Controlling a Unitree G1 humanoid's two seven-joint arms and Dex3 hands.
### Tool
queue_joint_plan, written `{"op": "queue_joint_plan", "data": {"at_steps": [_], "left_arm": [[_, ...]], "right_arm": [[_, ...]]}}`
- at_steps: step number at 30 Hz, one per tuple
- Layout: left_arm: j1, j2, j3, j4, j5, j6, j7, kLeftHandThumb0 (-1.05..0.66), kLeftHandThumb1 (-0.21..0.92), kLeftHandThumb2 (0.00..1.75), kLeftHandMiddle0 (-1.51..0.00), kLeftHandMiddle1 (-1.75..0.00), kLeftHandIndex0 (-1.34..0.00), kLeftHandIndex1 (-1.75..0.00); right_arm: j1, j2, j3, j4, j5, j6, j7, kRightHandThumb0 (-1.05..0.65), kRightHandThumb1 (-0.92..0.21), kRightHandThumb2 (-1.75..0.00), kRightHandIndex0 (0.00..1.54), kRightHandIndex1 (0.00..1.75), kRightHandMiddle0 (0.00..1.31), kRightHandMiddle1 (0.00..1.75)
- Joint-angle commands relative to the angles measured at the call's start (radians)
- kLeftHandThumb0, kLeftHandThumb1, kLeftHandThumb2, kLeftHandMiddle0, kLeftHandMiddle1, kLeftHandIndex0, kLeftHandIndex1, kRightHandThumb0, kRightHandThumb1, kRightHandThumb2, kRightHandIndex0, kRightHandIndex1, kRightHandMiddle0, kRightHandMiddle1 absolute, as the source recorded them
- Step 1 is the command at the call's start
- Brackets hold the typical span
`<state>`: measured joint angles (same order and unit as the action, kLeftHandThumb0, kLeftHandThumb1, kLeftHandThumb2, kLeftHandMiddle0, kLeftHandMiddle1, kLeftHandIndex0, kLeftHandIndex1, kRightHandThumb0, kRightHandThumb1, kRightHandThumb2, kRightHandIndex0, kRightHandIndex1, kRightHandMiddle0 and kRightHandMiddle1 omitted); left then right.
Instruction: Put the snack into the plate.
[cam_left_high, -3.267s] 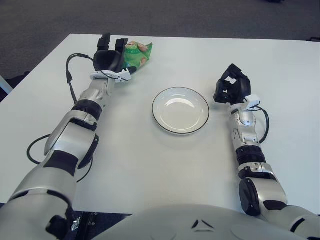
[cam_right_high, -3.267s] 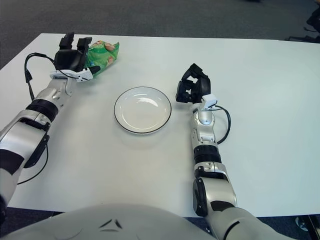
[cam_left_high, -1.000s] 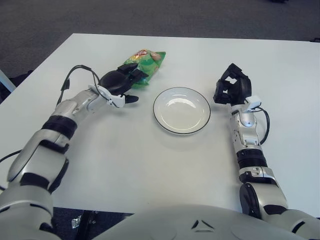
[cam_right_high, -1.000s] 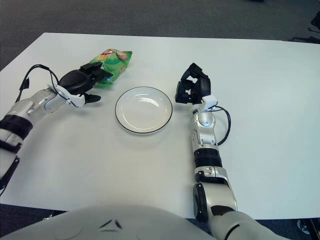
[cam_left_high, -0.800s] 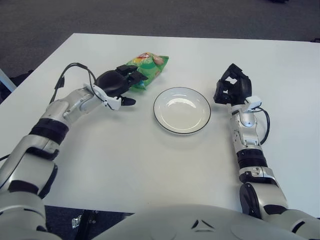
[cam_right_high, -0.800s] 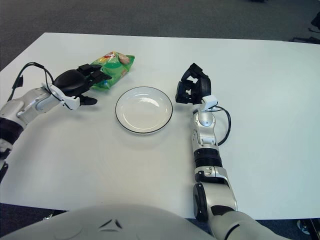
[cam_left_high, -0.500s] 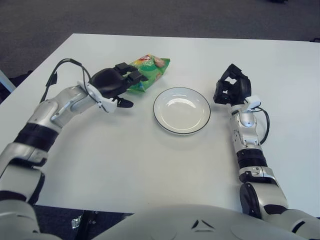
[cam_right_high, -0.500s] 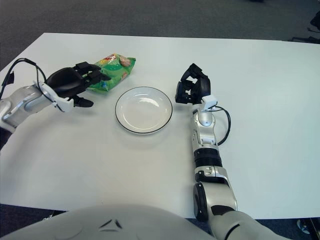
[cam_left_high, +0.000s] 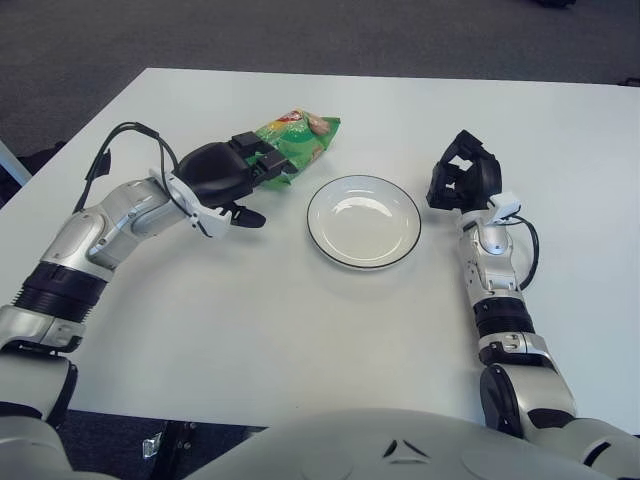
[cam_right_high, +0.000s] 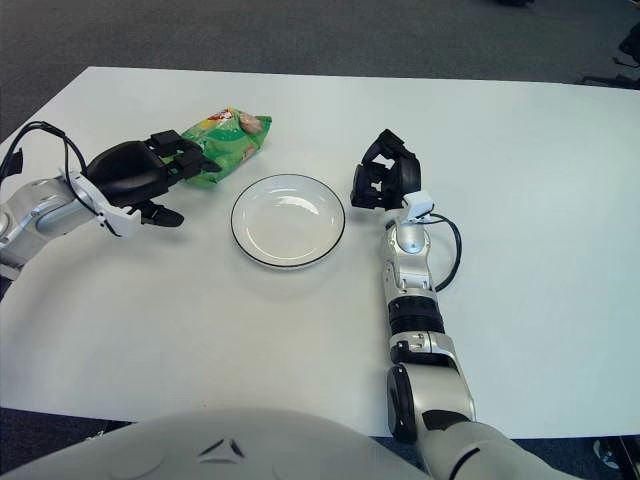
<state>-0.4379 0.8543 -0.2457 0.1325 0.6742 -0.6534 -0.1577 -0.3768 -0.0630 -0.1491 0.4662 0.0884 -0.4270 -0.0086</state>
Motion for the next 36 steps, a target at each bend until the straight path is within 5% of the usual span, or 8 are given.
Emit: {"op": "queue_joint_plan", "data": {"at_steps": [1, 10, 20, 36], "left_arm": [[-0.037, -0.014, 0.018, 0.035, 0.035, 0.016, 0.030, -0.92, 0.92, 0.77, -0.20, -0.71, 0.00, -0.97], [-0.065, -0.067, 0.006, 0.081, 0.181, 0.088, 0.171, -0.91, 0.92, 0.82, -0.11, -0.64, 0.00, -0.86], [-0.188, -0.194, -0.089, 0.368, 0.377, 0.210, 0.519, -0.94, 0.92, 0.69, -0.03, -0.56, 0.00, -0.86], [-0.294, -0.229, -0.178, 0.592, 0.377, 0.230, 0.688, -0.99, 0.92, 0.39, 0.00, -0.32, 0.00, -0.66]], "right_arm": [[0.115, 0.016, -0.003, 0.079, -0.004, 0.008, 0.001, -0.54, -0.18, -1.49, 1.31, 1.75, 0.73, 1.75], [0.115, 0.008, 0.001, 0.086, -0.011, 0.005, 0.000, -0.54, -0.18, -1.48, 1.32, 1.75, 0.73, 1.75], [0.116, 0.008, 0.000, 0.088, -0.007, 0.008, 0.003, -0.53, -0.19, -1.48, 1.31, 1.75, 0.72, 1.75], [0.124, 0.016, -0.003, 0.076, 0.000, 0.008, 0.002, -0.53, -0.19, -1.47, 1.31, 1.75, 0.72, 1.75]]}}
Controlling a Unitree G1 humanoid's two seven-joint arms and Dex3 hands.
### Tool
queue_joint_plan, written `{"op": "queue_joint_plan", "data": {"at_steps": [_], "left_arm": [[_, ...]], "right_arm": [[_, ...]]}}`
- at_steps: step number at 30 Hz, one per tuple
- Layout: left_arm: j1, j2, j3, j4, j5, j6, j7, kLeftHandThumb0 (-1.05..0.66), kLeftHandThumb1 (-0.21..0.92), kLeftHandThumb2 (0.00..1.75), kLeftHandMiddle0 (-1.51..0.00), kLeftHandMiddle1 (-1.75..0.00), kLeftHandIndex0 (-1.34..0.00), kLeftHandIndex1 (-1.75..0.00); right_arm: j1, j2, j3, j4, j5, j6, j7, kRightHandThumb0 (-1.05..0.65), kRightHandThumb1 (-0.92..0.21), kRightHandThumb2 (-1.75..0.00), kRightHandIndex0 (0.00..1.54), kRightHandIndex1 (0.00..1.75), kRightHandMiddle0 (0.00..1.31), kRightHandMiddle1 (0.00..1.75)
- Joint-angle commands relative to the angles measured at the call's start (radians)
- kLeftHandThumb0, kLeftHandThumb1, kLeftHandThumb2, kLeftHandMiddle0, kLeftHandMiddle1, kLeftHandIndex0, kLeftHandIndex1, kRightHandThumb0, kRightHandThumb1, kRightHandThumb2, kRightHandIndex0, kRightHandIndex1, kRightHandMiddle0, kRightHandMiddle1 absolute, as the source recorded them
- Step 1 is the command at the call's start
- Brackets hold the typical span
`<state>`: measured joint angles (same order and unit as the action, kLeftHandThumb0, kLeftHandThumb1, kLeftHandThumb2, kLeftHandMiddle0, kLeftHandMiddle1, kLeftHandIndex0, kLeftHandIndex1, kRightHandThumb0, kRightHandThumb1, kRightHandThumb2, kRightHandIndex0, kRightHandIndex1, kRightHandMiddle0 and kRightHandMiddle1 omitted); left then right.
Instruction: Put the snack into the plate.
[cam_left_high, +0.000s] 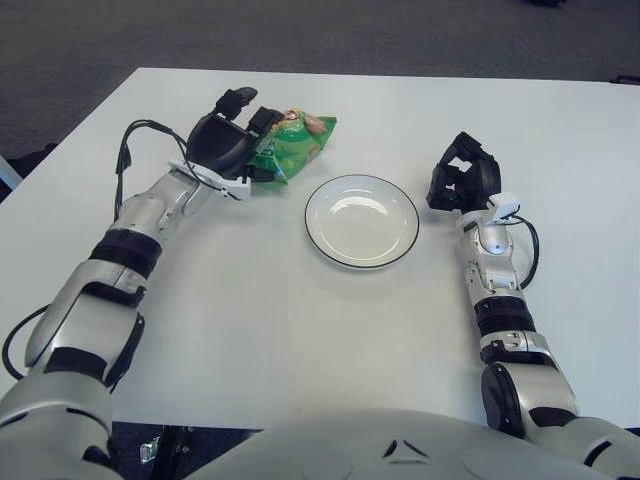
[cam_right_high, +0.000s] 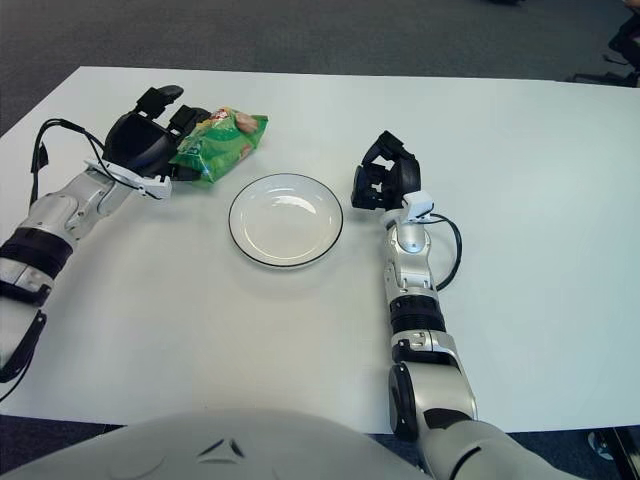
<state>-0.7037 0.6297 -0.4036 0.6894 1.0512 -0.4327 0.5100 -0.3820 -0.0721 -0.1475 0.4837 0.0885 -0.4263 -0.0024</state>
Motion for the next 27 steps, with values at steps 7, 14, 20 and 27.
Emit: {"op": "queue_joint_plan", "data": {"at_steps": [7, 14, 20, 27], "left_arm": [[-0.082, -0.045, -0.066, 0.144, -0.012, 0.016, -0.012, -1.04, 0.92, 0.41, 0.00, -0.21, 0.00, -0.57], [-0.155, -0.099, -0.108, 0.311, -0.061, -0.033, -0.131, -1.05, 0.92, 0.40, 0.00, -0.05, 0.00, -0.40], [-0.179, -0.108, -0.136, 0.363, -0.098, -0.096, -0.232, -1.05, 0.92, 0.41, 0.00, 0.00, 0.00, -0.28], [-0.185, -0.134, -0.152, 0.413, -0.162, -0.164, -0.371, -1.05, 0.92, 0.43, 0.00, 0.00, 0.00, -0.26]], "right_arm": [[0.137, 0.026, -0.001, 0.043, -0.009, 0.018, -0.016, -0.53, -0.20, -1.46, 1.31, 1.75, 0.71, 1.75], [0.148, 0.028, 0.003, 0.018, -0.010, 0.031, -0.022, -0.53, -0.19, -1.47, 1.31, 1.75, 0.72, 1.75], [0.153, 0.028, 0.004, 0.009, -0.010, 0.033, -0.020, -0.53, -0.19, -1.47, 1.31, 1.75, 0.72, 1.75], [0.159, 0.028, 0.007, 0.000, -0.011, 0.020, -0.015, -0.53, -0.18, -1.48, 1.31, 1.75, 0.72, 1.75]]}}
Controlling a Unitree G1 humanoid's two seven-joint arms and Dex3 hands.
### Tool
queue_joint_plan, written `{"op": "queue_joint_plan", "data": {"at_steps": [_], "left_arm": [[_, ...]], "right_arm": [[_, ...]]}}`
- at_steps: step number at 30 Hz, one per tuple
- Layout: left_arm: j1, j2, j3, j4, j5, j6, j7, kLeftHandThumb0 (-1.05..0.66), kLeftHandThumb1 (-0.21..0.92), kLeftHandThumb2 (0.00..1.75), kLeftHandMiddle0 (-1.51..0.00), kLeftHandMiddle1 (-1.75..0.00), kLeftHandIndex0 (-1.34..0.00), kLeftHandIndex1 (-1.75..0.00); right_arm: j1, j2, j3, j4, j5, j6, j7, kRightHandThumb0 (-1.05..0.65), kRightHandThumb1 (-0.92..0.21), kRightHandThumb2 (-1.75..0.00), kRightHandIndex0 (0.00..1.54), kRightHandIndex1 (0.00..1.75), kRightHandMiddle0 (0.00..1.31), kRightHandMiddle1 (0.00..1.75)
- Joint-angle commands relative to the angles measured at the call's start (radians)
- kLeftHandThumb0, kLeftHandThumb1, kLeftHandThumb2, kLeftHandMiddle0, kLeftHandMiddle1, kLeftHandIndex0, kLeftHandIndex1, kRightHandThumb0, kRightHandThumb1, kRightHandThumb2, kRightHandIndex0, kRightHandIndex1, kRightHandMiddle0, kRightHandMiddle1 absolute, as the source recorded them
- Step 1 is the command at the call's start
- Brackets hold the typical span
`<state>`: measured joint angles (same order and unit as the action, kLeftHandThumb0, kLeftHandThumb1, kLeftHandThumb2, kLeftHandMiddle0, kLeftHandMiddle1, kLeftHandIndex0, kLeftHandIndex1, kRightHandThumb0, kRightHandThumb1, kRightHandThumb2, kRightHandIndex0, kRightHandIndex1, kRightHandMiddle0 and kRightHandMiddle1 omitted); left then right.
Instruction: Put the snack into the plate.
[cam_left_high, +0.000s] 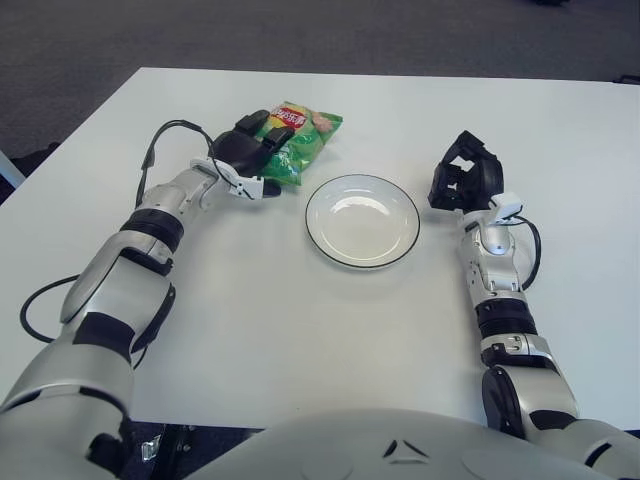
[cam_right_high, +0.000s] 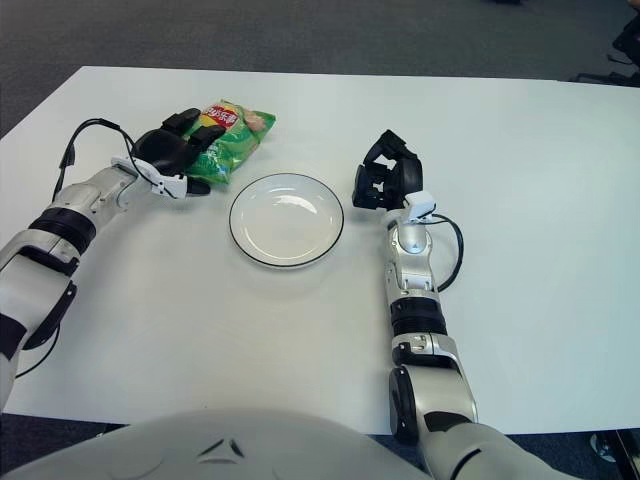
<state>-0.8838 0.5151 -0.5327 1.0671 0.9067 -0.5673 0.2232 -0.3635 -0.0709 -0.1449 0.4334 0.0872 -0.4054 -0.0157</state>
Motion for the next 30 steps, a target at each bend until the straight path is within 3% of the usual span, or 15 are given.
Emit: {"op": "queue_joint_plan", "data": {"at_steps": [1, 10, 21, 25, 26, 28, 29, 30], "left_arm": [[-0.007, -0.023, -0.022, 0.041, -0.030, -0.035, -0.104, -1.05, 0.92, 0.44, 0.00, 0.00, 0.00, -0.26], [-0.020, -0.079, -0.013, 0.104, -0.142, -0.019, -0.304, -1.05, 0.92, 0.41, 0.00, 0.00, 0.00, -0.27], [-0.006, -0.100, -0.030, 0.132, -0.188, -0.011, -0.353, -1.05, 0.92, 0.29, -0.10, -0.06, 0.00, -0.27], [0.005, -0.101, -0.036, 0.139, -0.191, 0.005, -0.330, -1.05, 0.91, 0.20, -0.03, -0.66, 0.00, -0.43], [0.010, -0.102, -0.037, 0.146, -0.188, 0.014, -0.309, -1.05, 0.90, 0.20, -0.02, -0.71, 0.00, -0.44], [0.020, -0.106, -0.043, 0.162, -0.179, 0.032, -0.252, -1.01, 0.88, 0.19, -0.01, -1.03, 0.00, -0.56], [0.024, -0.108, -0.046, 0.170, -0.174, 0.039, -0.221, -0.93, 0.85, 0.25, -0.02, -1.12, 0.00, -0.66], [0.026, -0.108, -0.050, 0.173, -0.168, 0.044, -0.188, -0.82, 0.73, 0.45, -0.03, -1.26, 0.00, -0.84]], "right_arm": [[0.141, 0.027, 0.005, 0.048, -0.010, 0.000, -0.002, -0.53, -0.18, -1.48, 1.31, 1.75, 0.72, 1.75], [0.148, 0.028, 0.009, 0.035, -0.019, 0.002, -0.012, -0.54, -0.16, -1.50, 1.32, 1.75, 0.74, 1.75], [0.160, 0.026, 0.020, 0.018, -0.033, -0.005, -0.017, -0.55, -0.14, -1.53, 1.33, 1.75, 0.76, 1.75], [0.161, 0.025, 0.020, 0.019, -0.029, -0.011, -0.009, -0.56, -0.14, -1.54, 1.34, 1.75, 0.76, 1.75], [0.161, 0.025, 0.020, 0.019, -0.028, -0.012, -0.008, -0.56, -0.14, -1.54, 1.34, 1.75, 0.76, 1.75], [0.161, 0.026, 0.020, 0.018, -0.028, -0.013, -0.008, -0.56, -0.14, -1.54, 1.34, 1.75, 0.76, 1.75], [0.161, 0.026, 0.020, 0.018, -0.028, -0.013, -0.008, -0.56, -0.13, -1.54, 1.34, 1.75, 0.77, 1.75], [0.161, 0.026, 0.019, 0.018, -0.029, -0.013, -0.008, -0.56, -0.13, -1.54, 1.34, 1.75, 0.77, 1.75]]}}
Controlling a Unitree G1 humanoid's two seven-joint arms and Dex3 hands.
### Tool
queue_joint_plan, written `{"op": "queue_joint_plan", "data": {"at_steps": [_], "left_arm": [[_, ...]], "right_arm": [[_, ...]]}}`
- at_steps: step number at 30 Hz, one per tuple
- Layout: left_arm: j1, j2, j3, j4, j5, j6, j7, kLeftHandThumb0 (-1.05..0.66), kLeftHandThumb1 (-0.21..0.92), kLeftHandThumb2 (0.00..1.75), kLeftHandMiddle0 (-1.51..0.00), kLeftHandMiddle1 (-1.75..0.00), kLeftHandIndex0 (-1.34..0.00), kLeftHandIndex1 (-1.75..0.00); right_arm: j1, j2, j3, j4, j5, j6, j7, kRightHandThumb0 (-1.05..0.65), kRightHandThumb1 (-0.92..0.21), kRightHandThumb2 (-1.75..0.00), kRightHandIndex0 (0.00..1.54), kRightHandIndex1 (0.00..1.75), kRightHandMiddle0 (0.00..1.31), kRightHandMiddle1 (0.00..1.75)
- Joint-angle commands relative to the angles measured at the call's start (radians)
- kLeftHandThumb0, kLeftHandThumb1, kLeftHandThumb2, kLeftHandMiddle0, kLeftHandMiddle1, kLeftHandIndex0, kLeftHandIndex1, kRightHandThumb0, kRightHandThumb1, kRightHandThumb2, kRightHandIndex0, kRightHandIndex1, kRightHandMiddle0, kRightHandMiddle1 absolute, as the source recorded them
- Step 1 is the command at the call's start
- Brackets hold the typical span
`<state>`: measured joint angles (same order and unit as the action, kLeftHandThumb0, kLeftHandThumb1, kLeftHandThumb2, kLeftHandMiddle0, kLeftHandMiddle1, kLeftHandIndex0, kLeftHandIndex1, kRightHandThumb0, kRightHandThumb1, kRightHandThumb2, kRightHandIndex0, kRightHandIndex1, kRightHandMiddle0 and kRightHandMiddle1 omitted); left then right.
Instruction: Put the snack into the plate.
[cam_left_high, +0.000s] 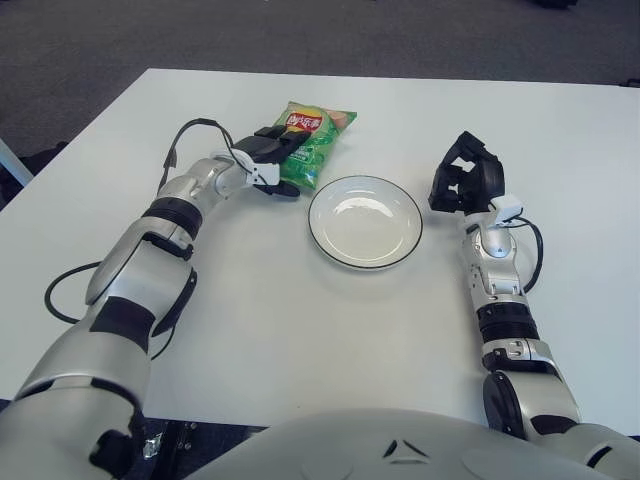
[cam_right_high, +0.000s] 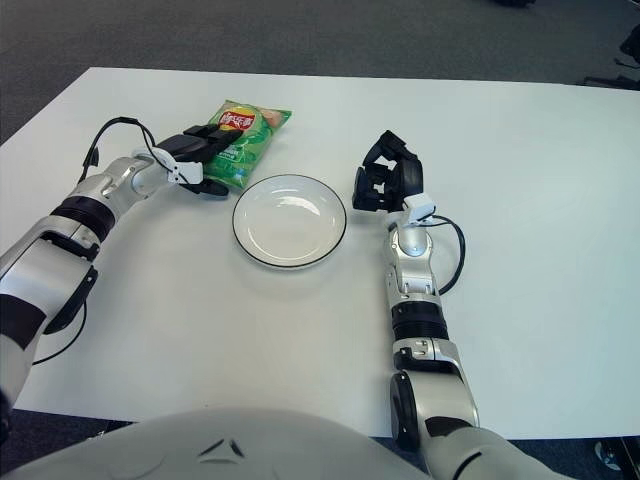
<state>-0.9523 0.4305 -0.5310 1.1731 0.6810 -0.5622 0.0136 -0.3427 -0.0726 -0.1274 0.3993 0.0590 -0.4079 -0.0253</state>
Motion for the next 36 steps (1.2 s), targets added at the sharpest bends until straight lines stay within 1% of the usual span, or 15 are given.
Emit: {"op": "queue_joint_plan", "data": {"at_steps": [1, 2, 3, 4, 5, 6, 7, 8, 9, 12, 14, 18, 27, 30, 36], "left_arm": [[0.096, -0.023, -0.056, 0.070, 0.062, 0.042, 0.044, -0.71, 0.61, 0.65, -0.07, -1.40, 0.00, -1.06], [0.099, -0.022, -0.066, 0.069, 0.076, 0.050, 0.104, -0.67, 0.56, 0.73, -0.09, -1.46, 0.00, -1.14], [0.102, -0.022, -0.074, 0.069, 0.087, 0.056, 0.149, -0.54, 0.54, 0.80, -0.19, -1.46, -0.06, -1.26], [0.104, -0.022, -0.082, 0.069, 0.096, 0.062, 0.192, -0.35, 0.50, 0.91, -0.35, -1.47, -0.16, -1.43], [0.104, -0.022, -0.088, 0.070, 0.101, 0.067, 0.219, -0.22, 0.45, 1.00, -0.47, -1.46, -0.26, -1.55], [0.107, -0.025, -0.090, 0.071, 0.105, 0.078, 0.260, -0.14, 0.42, 1.06, -0.54, -1.45, -0.32, -1.62], [0.108, -0.027, -0.093, 0.073, 0.109, 0.086, 0.290, -0.11, 0.35, 1.14, -0.60, -1.43, -0.39, -1.64], [0.111, -0.029, -0.092, 0.074, 0.107, 0.096, 0.315, -0.07, 0.24, 1.27, -0.70, -1.41, -0.51, -1.68], [0.113, -0.031, -0.092, 0.075, 0.106, 0.102, 0.332, -0.05, 0.17, 1.36, -0.77, -1.39, -0.58, -1.70], [0.128, -0.036, -0.072, 0.058, 0.080, 0.138, 0.365, -0.01, 0.06, 1.48, -0.86, -1.38, -0.67, -1.73], [0.136, -0.041, -0.056, 0.046, 0.062, 0.169, 0.375, -0.01, 0.03, 1.52, -0.89, -1.39, -0.68, -1.74], [0.140, -0.052, -0.043, 0.045, 0.045, 0.212, 0.385, 0.00, 0.00, 1.59, -0.89, -1.50, -0.68, -1.74], [0.152, -0.035, -0.044, 0.002, 0.059, 0.234, 0.430, 0.00, -0.03, 1.65, -0.89, -1.56, -0.69, -1.75], [0.157, -0.029, -0.035, -0.018, 0.050, 0.241, 0.425, 0.00, -0.04, 1.67, -0.89, -1.58, -0.70, -1.75], [0.172, -0.001, -0.023, -0.065, 0.049, 0.213, 0.454, 0.00, -0.05, 1.67, -0.91, -1.57, -0.70, -1.75]], "right_arm": [[0.141, 0.028, 0.002, 0.051, 0.000, -0.010, 0.001, -0.56, -0.13, -1.54, 1.34, 1.75, 0.77, 1.75], [0.141, 0.029, 0.002, 0.051, 0.000, -0.011, 0.002, -0.56, -0.13, -1.54, 1.34, 1.75, 0.77, 1.75], [0.141, 0.029, 0.001, 0.051, 0.000, -0.011, 0.002, -0.56, -0.13, -1.54, 1.34, 1.75, 0.77, 1.75], [0.141, 0.030, 0.001, 0.051, 0.000, -0.011, 0.002, -0.56, -0.13, -1.54, 1.34, 1.75, 0.77, 1.75], [0.140, 0.029, 0.001, 0.053, 0.000, -0.011, 0.003, -0.56, -0.13, -1.54, 1.34, 1.75, 0.77, 1.75], [0.139, 0.029, 0.000, 0.054, 0.001, -0.011, 0.004, -0.56, -0.13, -1.54, 1.34, 1.75, 0.77, 1.75], [0.138, 0.028, 0.000, 0.055, 0.002, -0.011, 0.005, -0.56, -0.13, -1.54, 1.34, 1.75, 0.77, 1.75], [0.137, 0.028, 0.000, 0.055, 0.002, -0.010, 0.005, -0.56, -0.13, -1.55, 1.34, 1.75, 0.77, 1.75], [0.137, 0.028, 0.000, 0.055, 0.003, -0.010, 0.006, -0.56, -0.13, -1.55, 1.34, 1.75, 0.77, 1.75], [0.135, 0.027, -0.002, 0.058, 0.005, -0.008, 0.007, -0.56, -0.13, -1.55, 1.34, 1.75, 0.77, 1.75], [0.134, 0.027, -0.003, 0.060, 0.006, -0.006, 0.008, -0.56, -0.12, -1.55, 1.33, 1.75, 0.77, 1.75], [0.129, 0.024, -0.004, 0.067, 0.007, -0.004, 0.012, -0.56, -0.12, -1.56, 1.33, 1.75, 0.78, 1.75], [0.125, 0.026, -0.008, 0.072, 0.009, 0.004, 0.012, -0.56, -0.12, -1.56, 1.33, 1.75, 0.78, 1.75], [0.123, 0.027, -0.008, 0.075, 0.007, 0.006, 0.009, -0.56, -0.12, -1.56, 1.33, 1.75, 0.78, 1.75], [0.120, 0.028, -0.008, 0.080, 0.004, 0.009, 0.004, -0.56, -0.12, -1.56, 1.33, 1.75, 0.78, 1.75]]}}
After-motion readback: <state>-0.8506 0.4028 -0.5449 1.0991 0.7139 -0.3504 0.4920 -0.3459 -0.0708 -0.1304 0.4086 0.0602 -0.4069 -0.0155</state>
